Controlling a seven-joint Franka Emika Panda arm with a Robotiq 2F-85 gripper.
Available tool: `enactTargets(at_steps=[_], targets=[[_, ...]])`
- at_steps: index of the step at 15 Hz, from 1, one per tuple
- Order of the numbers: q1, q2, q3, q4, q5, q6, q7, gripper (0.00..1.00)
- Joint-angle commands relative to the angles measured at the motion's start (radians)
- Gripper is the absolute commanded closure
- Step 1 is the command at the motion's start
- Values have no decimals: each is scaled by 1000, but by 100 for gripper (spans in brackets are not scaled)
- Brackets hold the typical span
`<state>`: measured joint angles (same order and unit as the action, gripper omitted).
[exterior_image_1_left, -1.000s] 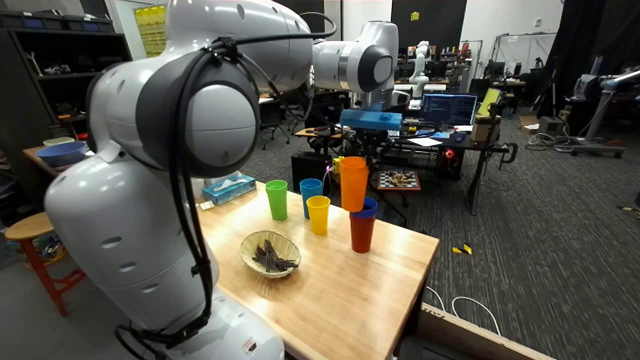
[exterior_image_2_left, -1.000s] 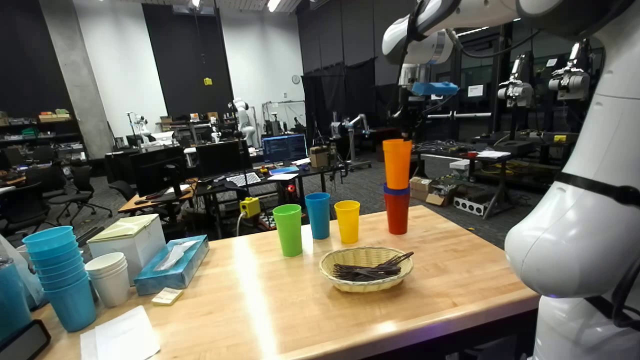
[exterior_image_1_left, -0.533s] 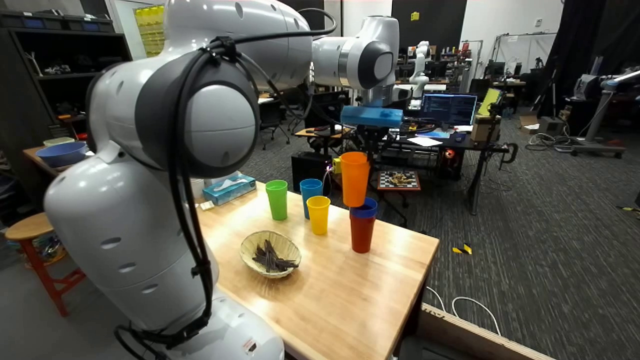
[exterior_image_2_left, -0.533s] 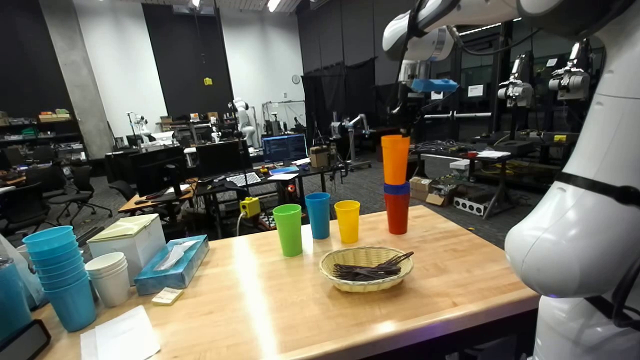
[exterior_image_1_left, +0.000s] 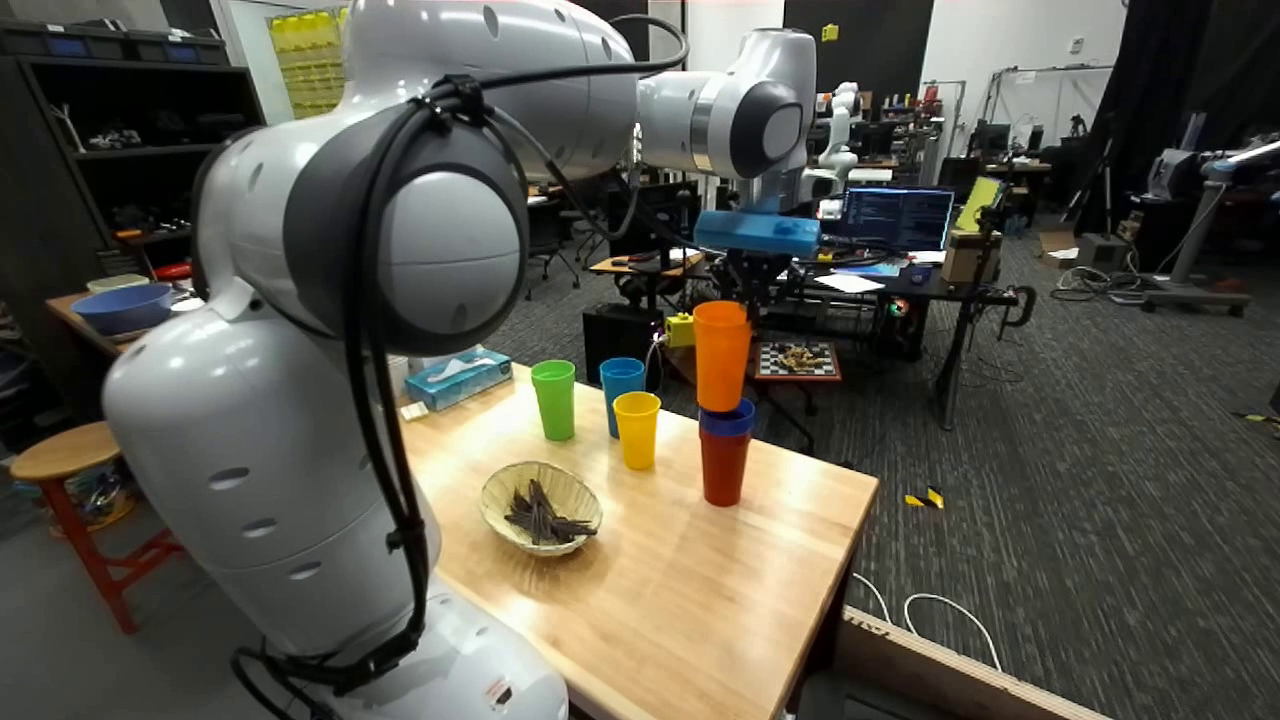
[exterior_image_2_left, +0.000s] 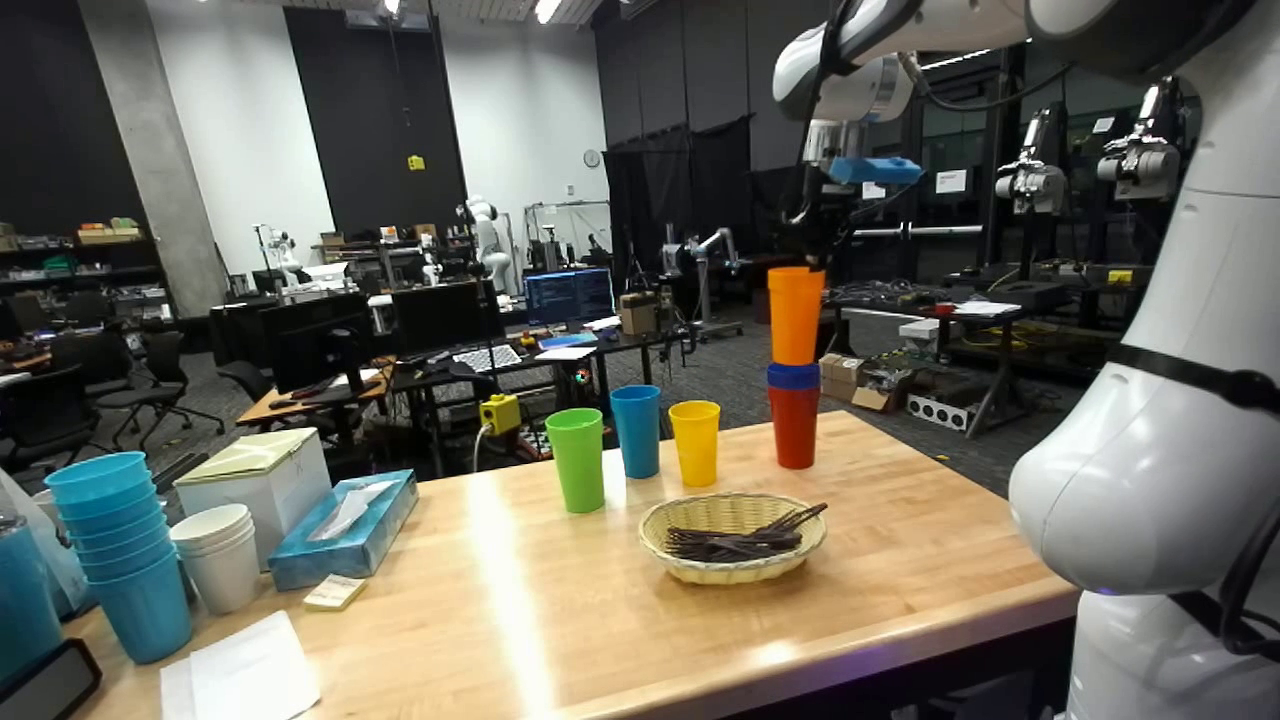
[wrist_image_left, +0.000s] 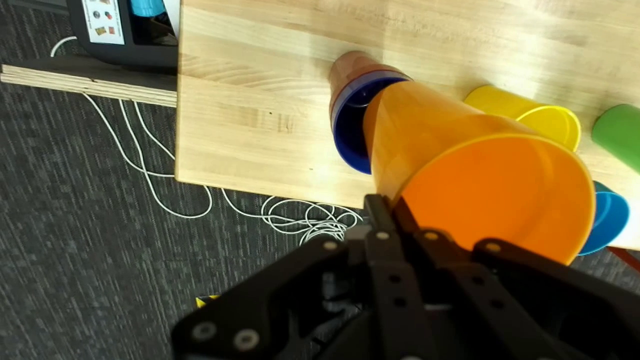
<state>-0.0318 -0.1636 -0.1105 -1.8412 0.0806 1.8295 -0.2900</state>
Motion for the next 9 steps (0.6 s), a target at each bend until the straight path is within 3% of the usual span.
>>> enactTargets(at_steps=[1, 9], targets=[[-10, 40, -7, 38, 32, -3, -24, 99], [-23, 73, -5, 47, 34, -14, -39, 99]])
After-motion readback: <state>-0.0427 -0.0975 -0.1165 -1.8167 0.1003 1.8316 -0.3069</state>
